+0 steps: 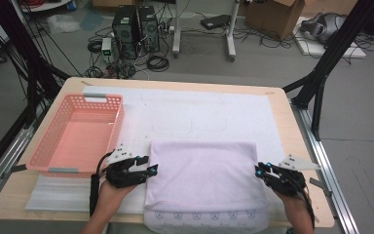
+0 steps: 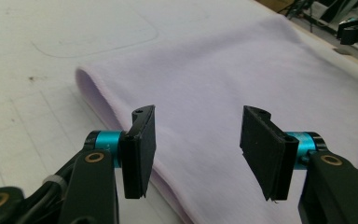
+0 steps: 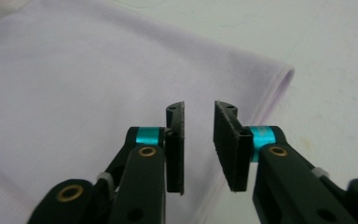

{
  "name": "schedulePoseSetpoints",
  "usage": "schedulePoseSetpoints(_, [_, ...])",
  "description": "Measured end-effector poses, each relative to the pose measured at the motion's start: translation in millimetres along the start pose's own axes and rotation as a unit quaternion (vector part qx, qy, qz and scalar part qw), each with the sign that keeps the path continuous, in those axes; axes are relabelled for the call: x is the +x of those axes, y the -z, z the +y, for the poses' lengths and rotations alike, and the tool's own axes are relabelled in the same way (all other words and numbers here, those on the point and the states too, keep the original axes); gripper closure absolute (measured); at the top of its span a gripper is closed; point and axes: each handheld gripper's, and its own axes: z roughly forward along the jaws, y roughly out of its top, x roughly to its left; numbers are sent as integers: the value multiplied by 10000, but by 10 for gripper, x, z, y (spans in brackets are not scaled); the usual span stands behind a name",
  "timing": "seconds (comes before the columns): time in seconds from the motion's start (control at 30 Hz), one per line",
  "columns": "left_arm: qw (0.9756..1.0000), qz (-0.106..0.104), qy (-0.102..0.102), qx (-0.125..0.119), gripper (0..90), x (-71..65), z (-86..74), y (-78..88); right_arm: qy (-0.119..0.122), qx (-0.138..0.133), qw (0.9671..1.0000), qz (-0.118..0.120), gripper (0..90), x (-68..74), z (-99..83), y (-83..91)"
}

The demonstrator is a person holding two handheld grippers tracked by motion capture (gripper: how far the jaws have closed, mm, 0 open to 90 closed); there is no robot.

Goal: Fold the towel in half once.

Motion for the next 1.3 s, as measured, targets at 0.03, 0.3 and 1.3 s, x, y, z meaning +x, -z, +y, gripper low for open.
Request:
schedulePoseSetpoints(0.03, [9999,65,66,39,462,40,19,-57,39,58,10000,-45,771,-29,37,-97])
schedulePoseSetpoints(0.3, [9995,225,204,110,506,210,69,-311,-68,571,9977,-349,808,-239,146,-707])
schedulePoseSetpoints(1.3, [9931,929,25,722,563,271,196,-619,-563,582,9952,-544,526,-419,72,-609])
